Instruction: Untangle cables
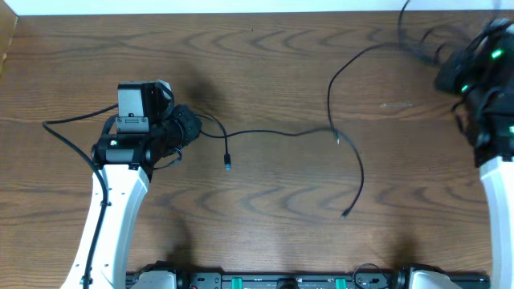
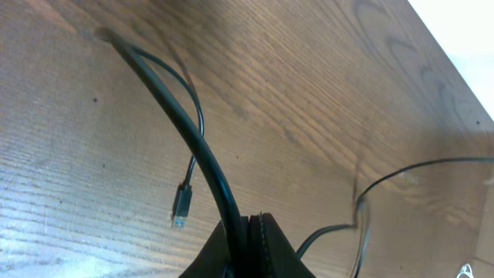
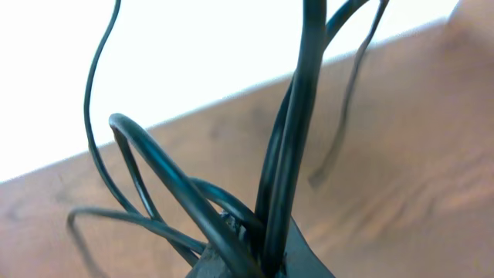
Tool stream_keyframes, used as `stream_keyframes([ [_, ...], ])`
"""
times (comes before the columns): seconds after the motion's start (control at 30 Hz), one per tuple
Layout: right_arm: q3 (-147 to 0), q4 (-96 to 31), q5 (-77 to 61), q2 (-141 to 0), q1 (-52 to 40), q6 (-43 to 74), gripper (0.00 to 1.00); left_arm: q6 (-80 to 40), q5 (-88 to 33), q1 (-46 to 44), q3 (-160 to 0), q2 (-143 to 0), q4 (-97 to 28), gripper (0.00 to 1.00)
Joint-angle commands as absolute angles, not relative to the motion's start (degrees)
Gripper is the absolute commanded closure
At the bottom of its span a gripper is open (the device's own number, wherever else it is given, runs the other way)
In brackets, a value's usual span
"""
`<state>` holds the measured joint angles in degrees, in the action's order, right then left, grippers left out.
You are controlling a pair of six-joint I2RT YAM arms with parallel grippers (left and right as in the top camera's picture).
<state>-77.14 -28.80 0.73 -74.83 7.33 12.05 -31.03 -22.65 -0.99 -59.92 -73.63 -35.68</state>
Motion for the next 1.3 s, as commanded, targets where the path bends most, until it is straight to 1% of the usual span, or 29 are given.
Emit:
stream_keyframes([
  [0.0, -82.65, -28.86, 4.23, -74.61, 7.57, 4.82, 0.99, -30.06, -23.55, -1.13, -60.23, -73.80, -35.81, 0.91],
  [0.2, -84.05, -23.53, 17.02, -77.25, 9.06, -0.62, 0.99, -32.18, -23.59, -1.13, -60.23, -73.80, -35.79, 0.92],
  [0.27, -84.05, -21.15, 19.14, -79.11, 10.59, -0.95, 0.99, -32.10, -24.58, -1.13, -60.23, -73.80, -35.97, 0.93],
  [0.33, -84.05, -19.68, 18.20, -81.73, 12.40, -0.95, 0.99, -29.15, -29.04, -1.13, -60.23, -73.80, -35.33, 0.93],
  [0.4, -84.05, -18.79, 15.40, -84.51, 13.65, -2.50, 0.99, -20.51, -38.70, -1.65, -60.23, -73.80, -32.80, 0.93],
  [0.5, -84.05, -18.94, 12.91, -89.10, 14.28, -6.31, 0.99, 0.84, -62.63, -3.33, -60.23, -73.80, -30.50, 0.92],
  [0.53, -84.05, -19.05, 12.93, -90.08, 14.26, -6.90, 0.99, 6.35, -68.49, -3.88, -60.23, -73.80, -30.57, 0.92],
  [0.57, -84.05, -19.05, 12.93, -91.05, 14.26, -6.94, 0.99, 8.23, -70.72, -4.27, -60.23, -73.80, -30.55, 0.92],
  [0.7, -84.05, -17.72, 10.13, -92.27, 14.22, -6.70, 0.99, 8.29, -67.85, -6.02, -60.23, -73.84, -30.85, 0.92],
  [0.83, -84.05, -11.79, 9.72, -92.27, 14.22, -6.76, 0.99, 8.32, -64.20, -8.54, -60.23, -74.08, -30.70, 0.92],
  [0.97, -84.05, -6.02, 9.74, -92.29, 14.28, -8.93, 0.99, 8.32, -57.80, -11.53, -60.23, -74.17, -30.70, 0.92],
  [1.17, -85.12, 4.62, 15.57, -95.57, 15.03, -18.13, 0.99, 8.29, -50.22, -15.29, -60.23, -74.22, -30.55, 0.92],
  [1.27, -89.86, 6.04, 17.69, -100.40, 16.67, -24.45, 0.99, 8.29, -47.70, -16.38, -60.23, -74.32, -30.55, 0.92],
])
